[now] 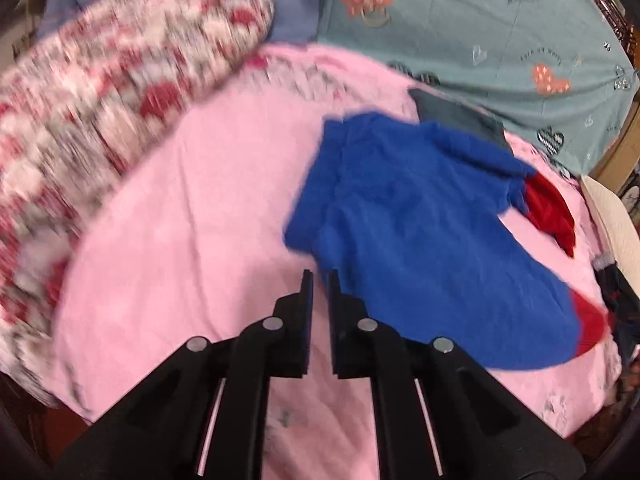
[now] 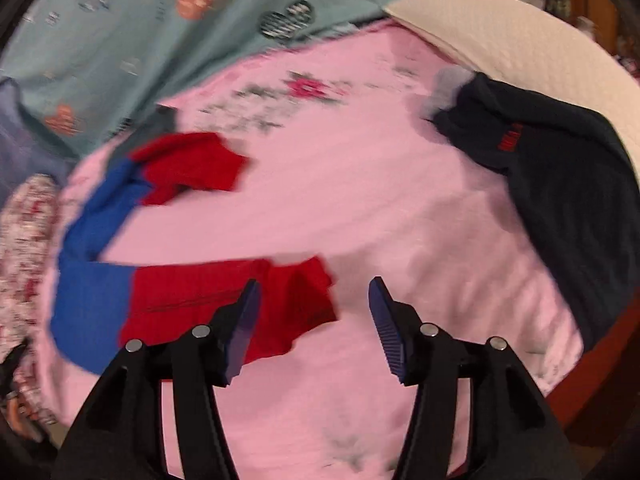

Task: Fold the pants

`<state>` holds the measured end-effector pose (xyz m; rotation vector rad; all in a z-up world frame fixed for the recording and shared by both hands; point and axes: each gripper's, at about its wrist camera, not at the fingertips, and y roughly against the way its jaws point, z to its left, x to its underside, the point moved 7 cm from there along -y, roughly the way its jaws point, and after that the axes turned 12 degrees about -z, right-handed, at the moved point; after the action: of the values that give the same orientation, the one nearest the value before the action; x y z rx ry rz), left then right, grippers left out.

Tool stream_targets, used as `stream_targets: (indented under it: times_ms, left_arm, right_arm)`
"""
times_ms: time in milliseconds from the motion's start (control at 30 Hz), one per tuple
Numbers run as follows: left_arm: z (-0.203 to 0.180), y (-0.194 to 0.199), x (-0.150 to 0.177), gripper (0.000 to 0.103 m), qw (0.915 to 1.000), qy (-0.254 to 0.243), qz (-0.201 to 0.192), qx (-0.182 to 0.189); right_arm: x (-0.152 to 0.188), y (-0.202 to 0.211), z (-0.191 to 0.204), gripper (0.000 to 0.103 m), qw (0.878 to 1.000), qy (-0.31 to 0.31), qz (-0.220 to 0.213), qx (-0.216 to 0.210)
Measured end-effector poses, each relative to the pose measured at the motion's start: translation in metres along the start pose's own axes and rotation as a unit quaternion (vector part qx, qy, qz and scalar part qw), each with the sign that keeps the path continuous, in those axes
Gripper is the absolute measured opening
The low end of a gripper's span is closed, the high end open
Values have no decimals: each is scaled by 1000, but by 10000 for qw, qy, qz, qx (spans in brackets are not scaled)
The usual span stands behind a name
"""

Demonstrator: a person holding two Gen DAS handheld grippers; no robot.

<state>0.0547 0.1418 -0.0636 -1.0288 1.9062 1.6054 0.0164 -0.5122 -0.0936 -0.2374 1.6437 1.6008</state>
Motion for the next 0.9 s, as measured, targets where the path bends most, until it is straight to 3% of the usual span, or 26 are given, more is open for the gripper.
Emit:
stream_targets:
  times_ms: [67, 133, 233, 333, 400, 433, 467, 500, 533, 633, 767, 900]
  left_arm:
    - [-11, -10, 16, 27, 9996, 36, 149, 236]
    - [-23, -18, 22, 56, 9995, 6, 92, 291]
    - [-32, -30, 20, 69, 9997, 64, -59, 222]
    - [-36, -50, 18, 71, 9997, 165, -93, 166]
    - [-37, -67, 22, 65, 9994, 308, 44, 173]
    - [-36, -75, 24, 42, 9997, 227, 111, 54]
    - [-32, -79, 24, 33, 9998, 133, 57, -161]
    - [-28, -80, 23, 15, 9997, 192, 57, -166]
    - [-24, -79, 23, 8, 9995, 307, 84, -64]
    - [-17, -69, 23, 4, 9992, 393, 98, 72]
    - [-11, -33, 21, 4, 9987, 447, -200, 129]
    - [3, 7, 24, 4, 9985, 412, -372, -40]
  right_arm:
    - [12, -5, -1, 56, 9989, -284, 53, -373]
    - [22, -1, 9, 60, 9968, -307, -7, -744]
    - [36, 6, 24, 64, 9968, -81, -52, -796]
    - [46, 12, 37, 64, 9949, -3, -78, -1003]
    - [47, 15, 47, 64, 9938, 128, -179, -1093]
    - [47, 18, 51, 64, 9931, 206, -232, -1132]
    - [49, 20, 55, 64, 9928, 294, -268, -1132]
    - [49, 20, 59, 64, 9923, 403, -301, -1134]
    - [51, 21, 64, 64, 9914, 533, -326, -1154]
    - [57, 17, 77, 64, 9897, 849, -294, -1119]
    - [64, 12, 86, 64, 9881, 998, -242, -1145]
    - [64, 7, 86, 64, 9882, 1044, -212, -1103]
